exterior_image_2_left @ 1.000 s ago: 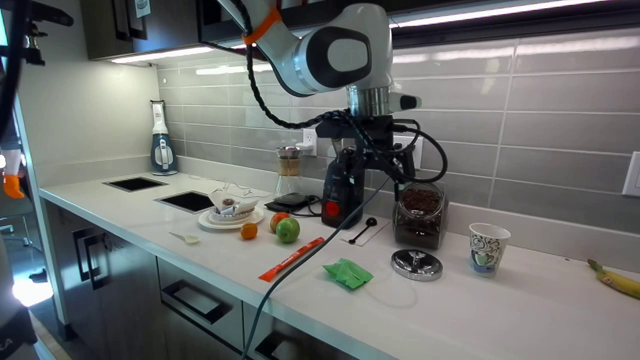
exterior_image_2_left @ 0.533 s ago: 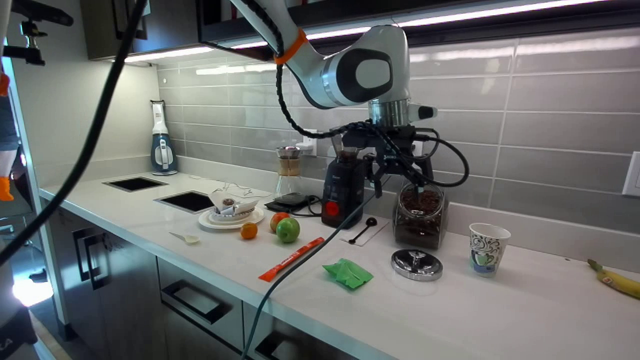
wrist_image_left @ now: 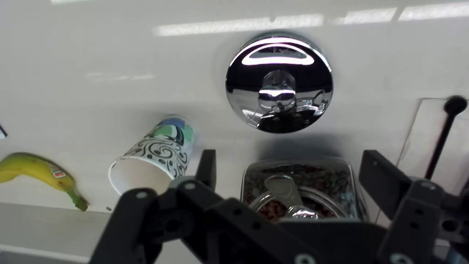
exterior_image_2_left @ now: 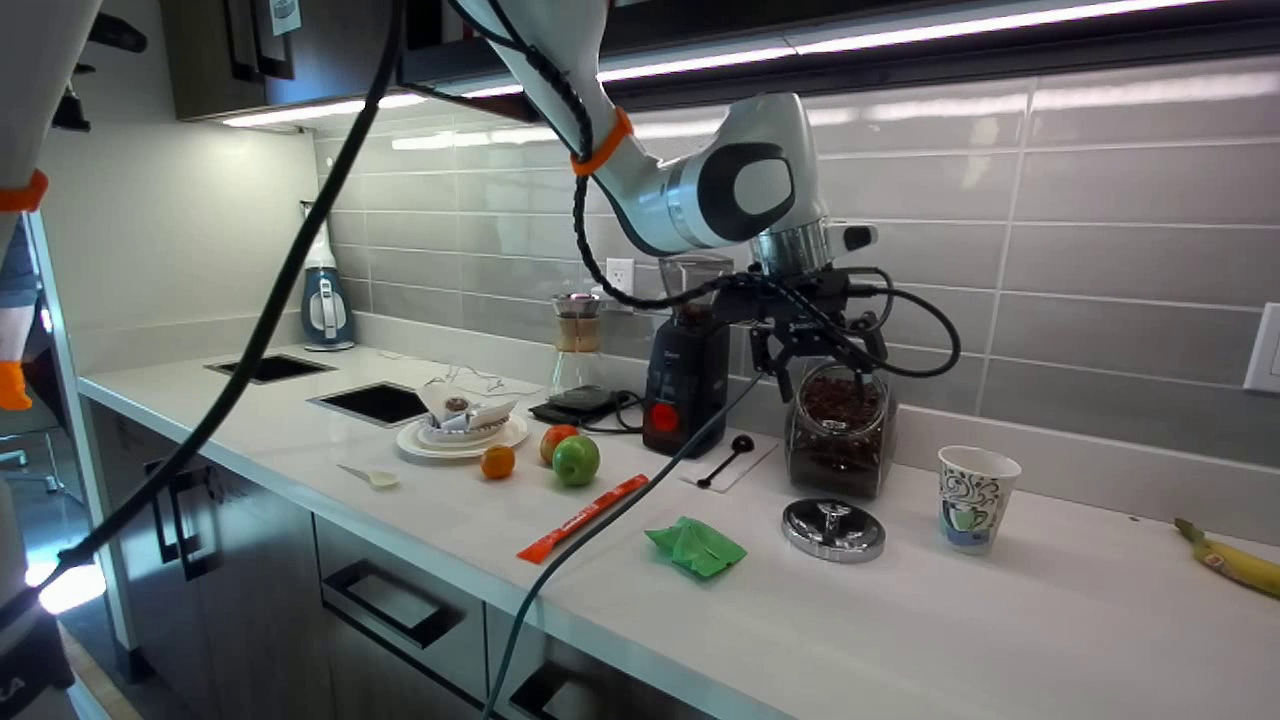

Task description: Transfer a spoonful of contents from the container into the cup

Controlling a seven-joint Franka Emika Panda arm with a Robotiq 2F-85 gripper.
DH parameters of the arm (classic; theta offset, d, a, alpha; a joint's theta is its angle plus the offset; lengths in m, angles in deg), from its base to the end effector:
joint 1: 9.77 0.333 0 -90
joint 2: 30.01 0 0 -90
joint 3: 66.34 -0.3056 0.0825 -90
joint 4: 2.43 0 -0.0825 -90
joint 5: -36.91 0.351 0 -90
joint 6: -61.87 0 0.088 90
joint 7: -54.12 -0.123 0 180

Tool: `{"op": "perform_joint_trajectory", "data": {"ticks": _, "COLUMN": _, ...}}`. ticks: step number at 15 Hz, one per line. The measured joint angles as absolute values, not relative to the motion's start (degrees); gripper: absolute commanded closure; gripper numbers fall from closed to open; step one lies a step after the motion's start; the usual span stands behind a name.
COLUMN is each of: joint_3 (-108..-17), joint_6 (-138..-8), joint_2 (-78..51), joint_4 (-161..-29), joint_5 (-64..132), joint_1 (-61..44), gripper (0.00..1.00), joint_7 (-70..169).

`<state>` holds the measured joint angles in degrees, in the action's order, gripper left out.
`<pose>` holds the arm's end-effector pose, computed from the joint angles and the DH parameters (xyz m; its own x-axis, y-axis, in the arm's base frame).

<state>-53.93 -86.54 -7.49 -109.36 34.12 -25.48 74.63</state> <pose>0.5697 -0.2914 0.3419 0.9638 -0.0321 0.2646 -0.0947 -0.9693 0.2270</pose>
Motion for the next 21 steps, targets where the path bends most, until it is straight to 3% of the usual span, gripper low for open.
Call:
{"op": "perform_joint_trajectory", "data": {"ticks": 4, "joint_3": -50.44, "joint_6": -96.23, "joint_2": -4.21, "joint_4": -109.12, "joint_5": 21.28, "joint_1": -21.41, "gripper": 0.00, "joint_7": 66.07}}
{"op": "perform_joint_trajectory", "data": {"ticks": 13, "joint_3": -48.58, "joint_6": -97.31, "joint_2": -3.39, "joint_4": -108.91, "joint_5": 15.67, "joint_1": -19.69, "gripper": 0.00, "joint_7": 64.40}}
{"op": "perform_joint_trajectory", "data": {"ticks": 21, "joint_3": -30.62, "joint_6": -107.60, "joint_2": 2.13, "joint_4": -108.86, "joint_5": -10.05, "joint_1": -4.39, "gripper": 0.00, "joint_7": 47.68}}
